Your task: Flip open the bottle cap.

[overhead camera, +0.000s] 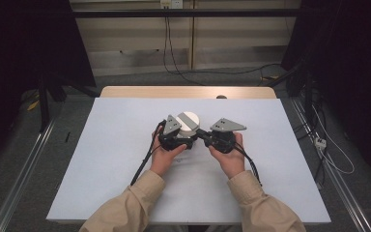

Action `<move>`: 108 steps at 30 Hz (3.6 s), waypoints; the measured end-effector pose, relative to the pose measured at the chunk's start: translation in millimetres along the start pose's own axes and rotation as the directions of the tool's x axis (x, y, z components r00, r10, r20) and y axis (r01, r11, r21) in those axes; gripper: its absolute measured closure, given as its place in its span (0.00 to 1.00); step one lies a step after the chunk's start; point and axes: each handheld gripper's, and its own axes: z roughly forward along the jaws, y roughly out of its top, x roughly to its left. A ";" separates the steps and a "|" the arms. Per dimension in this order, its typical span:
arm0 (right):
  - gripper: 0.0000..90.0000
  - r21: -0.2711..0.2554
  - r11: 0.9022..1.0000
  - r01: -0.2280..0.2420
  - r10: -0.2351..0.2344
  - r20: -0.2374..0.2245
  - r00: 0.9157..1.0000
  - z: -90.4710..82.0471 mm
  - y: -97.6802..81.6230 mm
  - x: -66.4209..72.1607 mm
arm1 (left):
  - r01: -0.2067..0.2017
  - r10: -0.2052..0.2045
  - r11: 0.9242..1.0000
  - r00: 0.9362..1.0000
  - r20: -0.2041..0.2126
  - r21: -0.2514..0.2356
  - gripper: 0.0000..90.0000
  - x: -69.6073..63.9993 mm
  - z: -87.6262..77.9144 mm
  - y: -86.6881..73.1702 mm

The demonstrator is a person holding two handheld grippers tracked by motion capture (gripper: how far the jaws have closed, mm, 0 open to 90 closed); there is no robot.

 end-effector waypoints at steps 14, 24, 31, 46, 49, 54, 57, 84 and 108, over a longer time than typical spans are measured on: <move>1.00 -0.025 1.000 0.004 -0.004 -0.002 1.000 -1.0 9.9 2.7 | 0.000 0.000 1.000 1.000 -0.003 0.002 0.21 -0.3 0.5 -0.3; 1.00 -0.033 0.999 0.013 -0.013 0.003 1.000 0.9 21.7 2.3 | -0.004 0.004 1.000 1.000 -0.003 0.004 0.21 -0.3 0.6 -0.4; 1.00 -0.027 0.999 0.030 -0.030 0.009 1.000 3.8 28.9 2.5 | 0.001 0.000 1.000 1.000 -0.009 0.005 0.21 -0.8 0.1 -0.4; 1.00 -0.039 0.998 0.053 -0.053 0.004 0.999 8.6 48.7 6.0 | 0.009 -0.009 1.000 1.000 0.000 0.003 0.21 -0.4 1.0 -0.8; 1.00 -0.043 0.997 0.058 -0.058 0.009 0.998 7.0 51.0 6.0 | 0.006 -0.005 1.000 1.000 -0.003 0.005 0.21 -0.9 1.2 -0.6; 1.00 -0.043 0.998 0.054 -0.054 0.013 0.998 7.6 53.2 5.3 | 0.008 -0.008 1.000 1.000 -0.003 0.004 0.21 -0.7 1.4 -0.7; 1.00 -0.038 0.997 0.062 -0.062 0.016 0.998 8.1 55.0 5.4 | 0.012 -0.012 1.000 1.000 0.000 0.005 0.21 0.1 1.4 -0.8; 1.00 -0.039 0.997 0.072 -0.071 0.023 0.997 21.3 65.7 3.5 | 0.008 -0.008 1.000 1.000 -0.006 0.009 0.21 -0.3 1.7 -0.8; 1.00 -0.035 0.996 0.086 -0.085 0.035 0.996 32.3 73.3 7.3 | 0.004 -0.004 1.000 1.000 -0.010 0.010 0.21 -0.1 1.7 -0.6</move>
